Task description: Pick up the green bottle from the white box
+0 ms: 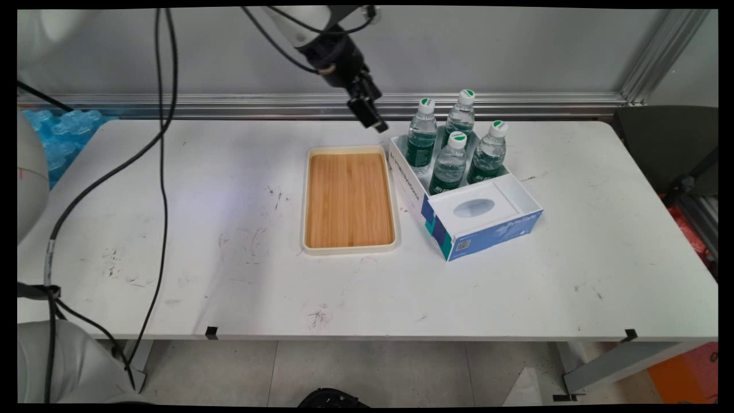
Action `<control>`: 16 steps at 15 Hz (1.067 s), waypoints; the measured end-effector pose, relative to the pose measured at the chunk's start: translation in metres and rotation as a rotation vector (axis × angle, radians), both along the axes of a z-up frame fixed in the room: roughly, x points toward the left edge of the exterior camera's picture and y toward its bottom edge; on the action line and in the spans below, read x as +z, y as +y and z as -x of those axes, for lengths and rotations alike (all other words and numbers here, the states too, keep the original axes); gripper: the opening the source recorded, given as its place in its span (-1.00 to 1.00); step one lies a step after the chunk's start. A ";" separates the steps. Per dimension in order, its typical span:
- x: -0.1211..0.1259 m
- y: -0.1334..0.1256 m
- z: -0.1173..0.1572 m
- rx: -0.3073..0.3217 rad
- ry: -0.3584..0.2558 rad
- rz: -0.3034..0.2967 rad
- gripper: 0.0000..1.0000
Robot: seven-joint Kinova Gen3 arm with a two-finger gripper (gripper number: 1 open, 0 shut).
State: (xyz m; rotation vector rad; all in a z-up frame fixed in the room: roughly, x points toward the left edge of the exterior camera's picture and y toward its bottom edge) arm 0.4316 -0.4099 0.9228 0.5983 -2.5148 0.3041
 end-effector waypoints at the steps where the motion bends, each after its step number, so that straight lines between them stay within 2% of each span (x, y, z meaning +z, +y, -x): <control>1: -0.003 -0.006 0.005 0.001 0.011 0.011 1.00; 8: -0.039 -0.045 0.029 0.021 0.067 0.051 1.00; 16: -0.080 -0.069 0.044 0.055 0.100 0.056 1.00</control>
